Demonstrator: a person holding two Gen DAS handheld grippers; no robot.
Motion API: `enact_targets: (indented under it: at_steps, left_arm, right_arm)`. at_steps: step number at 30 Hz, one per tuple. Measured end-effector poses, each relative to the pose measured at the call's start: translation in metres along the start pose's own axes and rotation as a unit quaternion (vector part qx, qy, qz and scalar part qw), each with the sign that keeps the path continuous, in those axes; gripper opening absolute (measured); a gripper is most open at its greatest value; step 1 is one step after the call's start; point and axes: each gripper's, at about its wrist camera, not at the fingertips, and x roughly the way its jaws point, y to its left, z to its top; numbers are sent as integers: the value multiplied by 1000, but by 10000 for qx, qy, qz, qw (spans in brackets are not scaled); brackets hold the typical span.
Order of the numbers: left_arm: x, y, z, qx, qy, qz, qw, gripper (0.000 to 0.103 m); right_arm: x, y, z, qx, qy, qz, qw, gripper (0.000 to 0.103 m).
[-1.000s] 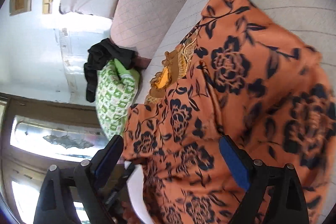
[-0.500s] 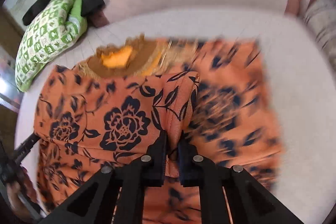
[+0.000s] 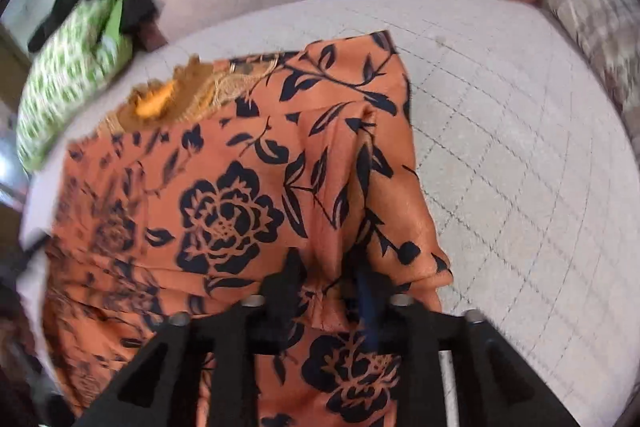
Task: Fold small clothes
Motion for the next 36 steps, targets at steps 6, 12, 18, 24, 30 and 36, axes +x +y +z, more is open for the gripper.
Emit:
enact_targets:
  at_steps: [6, 12, 18, 24, 30, 36]
  left_arm:
    - [-21, 14, -2, -362, -82, -314, 9988, 64]
    - [-88, 36, -52, -477, -290, -727, 9958, 64]
    - [-137, 37, -133, -584, -31, -847, 9947, 65]
    - [-150, 17, -207, -916, 218, -846, 9920, 65]
    - [-159, -8, -239, -700, 298, -953, 9925, 65]
    - [-165, -17, -250, -568, 239, -951, 9936, 65]
  right_arm:
    - [-31, -13, 5, 675, -514, 1597, 9835, 70]
    - [-16, -36, -18, 1057, 26, 1515, 9828, 60]
    - [-116, -38, -101, 196, 135, 1713, 9849, 72]
    - [-161, 28, -229, -1397, -27, 1112, 9839, 72]
    - [-95, 91, -284, -3275, -49, -711, 9421, 53]
    - [-135, 33, -259, -1811, -352, -915, 9786, 3]
